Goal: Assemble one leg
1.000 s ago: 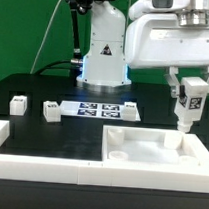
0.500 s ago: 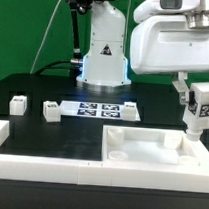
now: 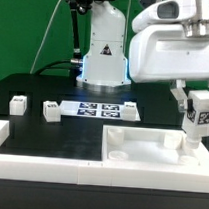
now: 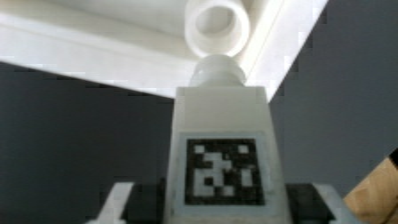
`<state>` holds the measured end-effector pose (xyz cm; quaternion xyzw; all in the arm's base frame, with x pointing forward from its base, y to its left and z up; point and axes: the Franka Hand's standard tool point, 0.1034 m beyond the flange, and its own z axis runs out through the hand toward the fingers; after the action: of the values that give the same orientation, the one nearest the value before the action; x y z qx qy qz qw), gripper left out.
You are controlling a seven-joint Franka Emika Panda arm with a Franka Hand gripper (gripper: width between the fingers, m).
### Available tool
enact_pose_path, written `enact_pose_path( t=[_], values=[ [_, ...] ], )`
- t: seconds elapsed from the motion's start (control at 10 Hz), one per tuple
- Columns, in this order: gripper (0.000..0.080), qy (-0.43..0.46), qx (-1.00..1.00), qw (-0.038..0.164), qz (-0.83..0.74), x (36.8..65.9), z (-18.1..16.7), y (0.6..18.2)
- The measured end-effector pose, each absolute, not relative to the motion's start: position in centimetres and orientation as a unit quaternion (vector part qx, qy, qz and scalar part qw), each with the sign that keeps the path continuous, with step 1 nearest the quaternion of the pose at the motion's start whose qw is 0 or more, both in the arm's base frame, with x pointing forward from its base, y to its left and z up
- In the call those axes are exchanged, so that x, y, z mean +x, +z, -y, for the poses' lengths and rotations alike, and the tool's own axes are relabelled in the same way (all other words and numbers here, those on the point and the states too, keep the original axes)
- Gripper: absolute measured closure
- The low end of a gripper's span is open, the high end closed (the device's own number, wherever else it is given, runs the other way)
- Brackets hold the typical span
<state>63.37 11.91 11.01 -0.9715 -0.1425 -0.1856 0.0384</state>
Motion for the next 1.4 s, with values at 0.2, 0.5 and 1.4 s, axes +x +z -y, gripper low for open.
enact_pose_path(
  t=[0.2, 0.5, 1.4],
  values=[
    [0.0508, -0.195, -0.97, 0.038, 0.143, 62.7, -12.1, 10.0],
    [0.0508, -0.193, -0.97, 0.038, 0.143, 62.6, -12.0, 9.6],
    [0.0508, -0.208, -0.967, 0.038, 0.139, 62.5, -11.9, 7.4]
  ],
)
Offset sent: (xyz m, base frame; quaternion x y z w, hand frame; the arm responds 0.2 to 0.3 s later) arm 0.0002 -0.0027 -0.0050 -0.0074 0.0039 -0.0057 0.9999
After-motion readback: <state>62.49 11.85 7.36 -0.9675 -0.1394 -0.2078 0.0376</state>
